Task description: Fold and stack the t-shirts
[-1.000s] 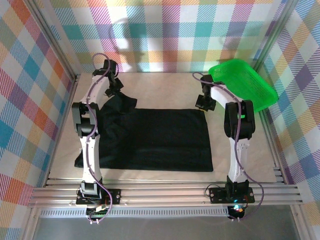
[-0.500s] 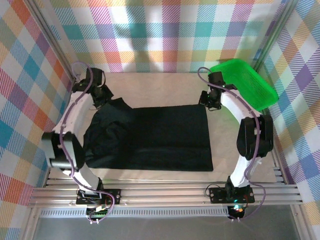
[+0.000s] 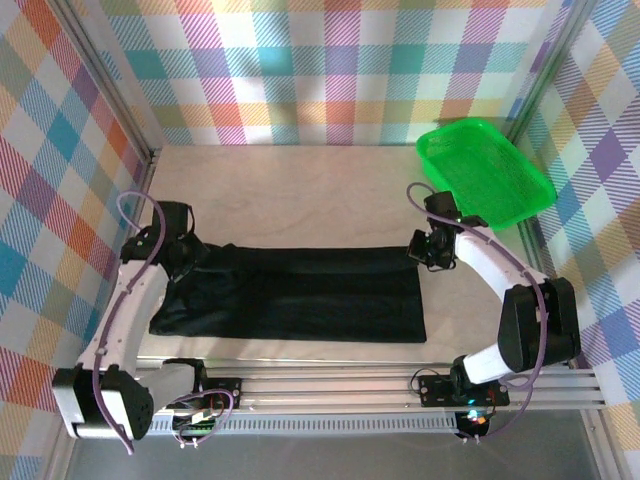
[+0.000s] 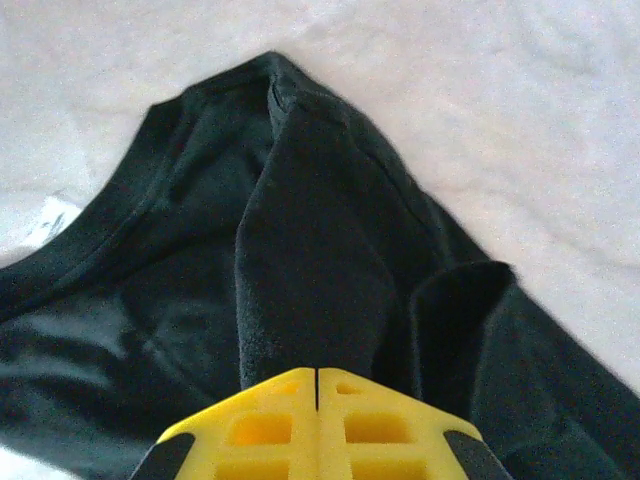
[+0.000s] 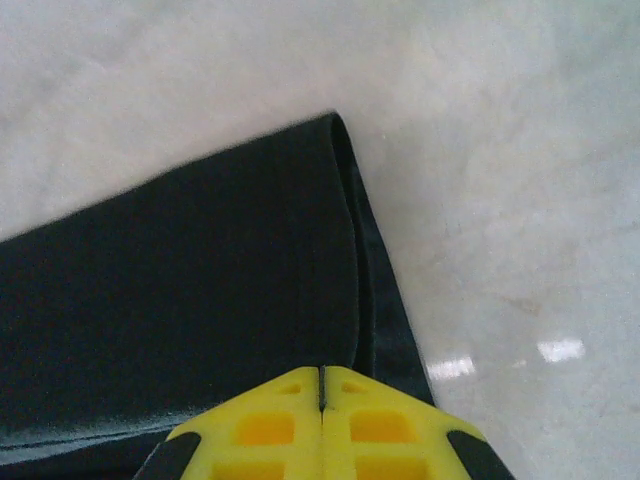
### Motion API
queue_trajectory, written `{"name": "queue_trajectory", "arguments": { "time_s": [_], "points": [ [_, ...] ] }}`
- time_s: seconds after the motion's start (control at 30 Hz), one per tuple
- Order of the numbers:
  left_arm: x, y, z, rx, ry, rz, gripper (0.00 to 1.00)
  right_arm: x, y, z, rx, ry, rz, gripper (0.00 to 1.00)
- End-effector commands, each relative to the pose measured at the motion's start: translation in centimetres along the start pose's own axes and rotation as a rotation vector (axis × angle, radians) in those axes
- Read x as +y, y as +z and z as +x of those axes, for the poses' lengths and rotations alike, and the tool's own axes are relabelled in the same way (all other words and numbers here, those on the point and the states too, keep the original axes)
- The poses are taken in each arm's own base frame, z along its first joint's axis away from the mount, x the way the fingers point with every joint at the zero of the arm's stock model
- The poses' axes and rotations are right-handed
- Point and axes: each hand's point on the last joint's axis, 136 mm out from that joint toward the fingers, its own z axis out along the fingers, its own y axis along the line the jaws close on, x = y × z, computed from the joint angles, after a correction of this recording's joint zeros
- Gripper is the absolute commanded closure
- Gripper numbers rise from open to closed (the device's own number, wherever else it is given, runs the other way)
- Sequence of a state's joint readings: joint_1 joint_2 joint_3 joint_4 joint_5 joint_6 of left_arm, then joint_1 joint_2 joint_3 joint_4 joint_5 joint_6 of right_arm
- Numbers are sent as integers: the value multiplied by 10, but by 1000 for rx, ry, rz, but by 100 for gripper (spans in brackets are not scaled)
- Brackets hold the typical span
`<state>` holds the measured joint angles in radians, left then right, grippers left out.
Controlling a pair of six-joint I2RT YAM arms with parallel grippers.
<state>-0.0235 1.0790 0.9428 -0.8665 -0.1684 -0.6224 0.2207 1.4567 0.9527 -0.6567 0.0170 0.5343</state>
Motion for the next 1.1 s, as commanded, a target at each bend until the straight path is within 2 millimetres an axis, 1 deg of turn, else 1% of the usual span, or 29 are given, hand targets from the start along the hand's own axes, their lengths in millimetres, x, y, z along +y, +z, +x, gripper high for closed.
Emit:
{"name": "queue_trajectory", "arguments": {
  "time_s": [0.0,0.2,0.3,0.4,0.53,0.67,0.8,0.83,0.87,0.9,0.93,0.97,1.0,1.03,1.07],
  "points": [
    [33,4,16,2,-36,-101,100,-4,-1,14,34,29,0,100],
    [51,10,35,26,-62,-143,100,-16,10,31,96,42,46,100],
    [63,8,38,17,-76,-189,100,-19,11,35,103,51,55,100],
    [68,7,42,20,-83,-202,100,-22,12,39,114,54,64,100],
    [81,4,47,14,-100,-248,100,-25,10,43,121,60,74,100],
    [82,3,50,8,-140,-235,100,-28,6,48,125,66,74,100],
    [83,10,60,49,-169,-241,100,-32,10,57,150,83,81,100],
    [81,13,63,63,-172,-233,100,-33,11,59,154,88,84,98],
    [79,15,65,77,-174,-225,100,-35,12,60,162,94,92,93],
    [79,15,67,92,-181,-232,96,-36,10,60,158,101,101,86],
    [80,13,67,100,-184,-247,88,-37,7,58,145,107,107,79],
    [80,10,64,96,-191,-256,80,-37,2,55,124,112,106,72],
    [81,5,60,84,-201,-266,68,-35,-5,50,88,113,97,63],
    [79,-1,53,63,-209,-266,61,-33,-11,45,55,113,85,58],
    [76,-6,46,43,-217,-256,58,-30,-17,40,27,113,68,55]
  ]
}}
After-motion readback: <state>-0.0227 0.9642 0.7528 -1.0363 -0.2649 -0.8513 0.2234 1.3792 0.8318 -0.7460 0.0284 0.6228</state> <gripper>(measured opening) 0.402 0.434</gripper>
